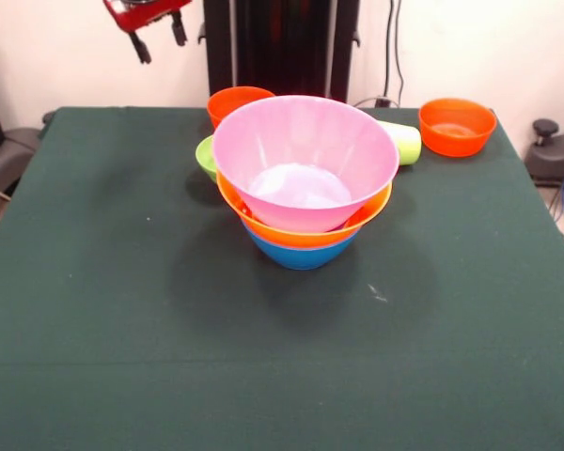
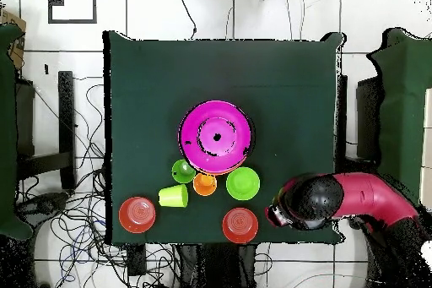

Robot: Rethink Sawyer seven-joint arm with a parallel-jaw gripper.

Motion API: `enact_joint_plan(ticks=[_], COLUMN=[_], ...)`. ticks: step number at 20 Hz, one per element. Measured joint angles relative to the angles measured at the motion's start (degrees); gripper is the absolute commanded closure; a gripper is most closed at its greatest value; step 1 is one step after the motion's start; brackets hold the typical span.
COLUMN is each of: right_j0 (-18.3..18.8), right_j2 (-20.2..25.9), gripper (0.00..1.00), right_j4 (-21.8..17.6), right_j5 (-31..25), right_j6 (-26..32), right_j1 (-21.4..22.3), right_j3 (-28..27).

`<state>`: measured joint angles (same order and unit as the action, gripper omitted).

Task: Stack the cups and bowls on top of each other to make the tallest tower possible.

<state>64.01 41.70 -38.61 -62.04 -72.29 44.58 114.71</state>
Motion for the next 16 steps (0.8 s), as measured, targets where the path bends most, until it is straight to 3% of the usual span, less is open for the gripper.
enact_joint_plan(ticks=[10,16], right_j0=[-0.34,-4.46], right_j2=[-0.72,-3.30], gripper=[0.00,0.00], right_j4=[0.55,0.49], right_j5=[1.06,1.06], right_j6=[0.00,-0.34], right_j1=[-2.60,-5.06], right_j3=[-1.40,-6.32])
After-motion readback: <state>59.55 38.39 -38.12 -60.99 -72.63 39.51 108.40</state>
